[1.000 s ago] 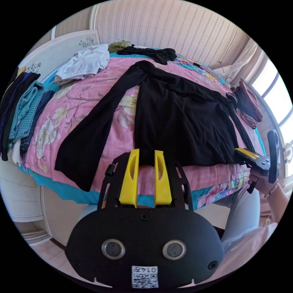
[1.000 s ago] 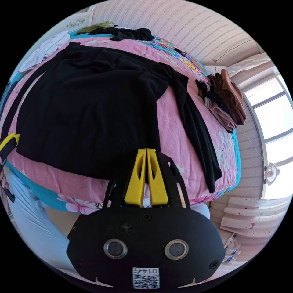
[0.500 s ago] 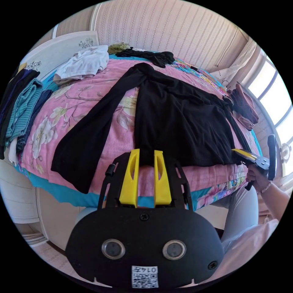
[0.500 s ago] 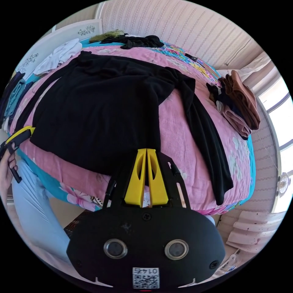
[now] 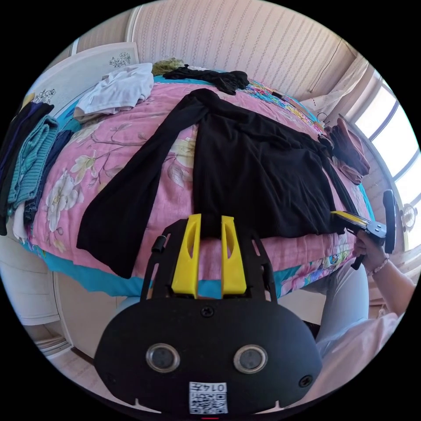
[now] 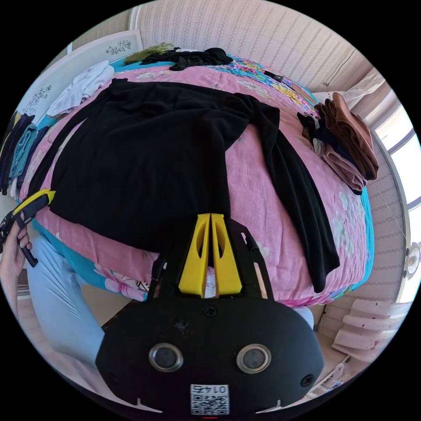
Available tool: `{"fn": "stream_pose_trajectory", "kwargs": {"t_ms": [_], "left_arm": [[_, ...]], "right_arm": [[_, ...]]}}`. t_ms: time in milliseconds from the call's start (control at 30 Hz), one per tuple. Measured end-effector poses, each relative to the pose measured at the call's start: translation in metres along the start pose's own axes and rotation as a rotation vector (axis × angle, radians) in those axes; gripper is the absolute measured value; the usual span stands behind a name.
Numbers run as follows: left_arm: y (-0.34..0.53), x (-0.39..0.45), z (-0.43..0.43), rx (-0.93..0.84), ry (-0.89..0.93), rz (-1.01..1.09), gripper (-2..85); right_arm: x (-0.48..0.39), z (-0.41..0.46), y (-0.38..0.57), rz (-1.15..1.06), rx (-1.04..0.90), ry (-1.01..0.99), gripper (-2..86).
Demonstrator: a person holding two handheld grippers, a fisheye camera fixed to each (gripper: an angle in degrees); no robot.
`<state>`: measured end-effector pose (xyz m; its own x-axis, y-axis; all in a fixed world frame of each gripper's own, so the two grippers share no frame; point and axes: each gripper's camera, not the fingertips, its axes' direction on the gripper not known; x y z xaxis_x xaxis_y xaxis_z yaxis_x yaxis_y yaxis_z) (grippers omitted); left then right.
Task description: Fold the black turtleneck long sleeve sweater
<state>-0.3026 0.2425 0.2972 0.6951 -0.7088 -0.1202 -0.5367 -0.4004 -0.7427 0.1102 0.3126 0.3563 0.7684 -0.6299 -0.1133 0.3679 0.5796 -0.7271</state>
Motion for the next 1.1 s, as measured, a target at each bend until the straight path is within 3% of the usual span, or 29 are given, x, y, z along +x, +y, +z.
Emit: {"fn": "stream_pose_trajectory", "kwargs": {"t_ms": [133, 233, 367, 533, 733, 933, 1100], "left_arm": [[-0.007, -0.004, -0.016, 0.029, 0.046, 0.016, 7.5], [-0.012, -0.006, -0.013, 0.018, 0.066, 0.012, 9.4], [-0.018, -0.001, 0.000, -0.014, 0.056, 0.020, 8.0], [-0.036, 0.000, -0.015, -0.035, 0.132, 0.059, 0.9], [-0.031, -0.023, -0.074, 0.046, 0.214, 0.071, -0.2], [0.004, -0.021, -0.077, -0.110, 0.151, 0.174, -0.1], [0.001, -0.032, -0.050, -0.167, 0.239, 0.033, 0.7]], "right_arm": [[0.034, -0.020, 0.007, 0.014, 0.061, -0.079, 11.4], [0.059, -0.022, 0.011, 0.052, 0.053, -0.114, 13.7], [0.078, -0.007, 0.010, 0.077, -0.021, -0.180, 12.9], [0.096, -0.022, 0.003, -0.021, -0.028, -0.269, 0.9], [0.150, -0.057, 0.020, -0.045, -0.008, -0.455, 1.4], [0.162, -0.065, 0.060, -0.134, -0.114, -0.501, 0.3], [0.145, -0.047, 0.060, -0.124, -0.172, -0.443, 3.4]]}}
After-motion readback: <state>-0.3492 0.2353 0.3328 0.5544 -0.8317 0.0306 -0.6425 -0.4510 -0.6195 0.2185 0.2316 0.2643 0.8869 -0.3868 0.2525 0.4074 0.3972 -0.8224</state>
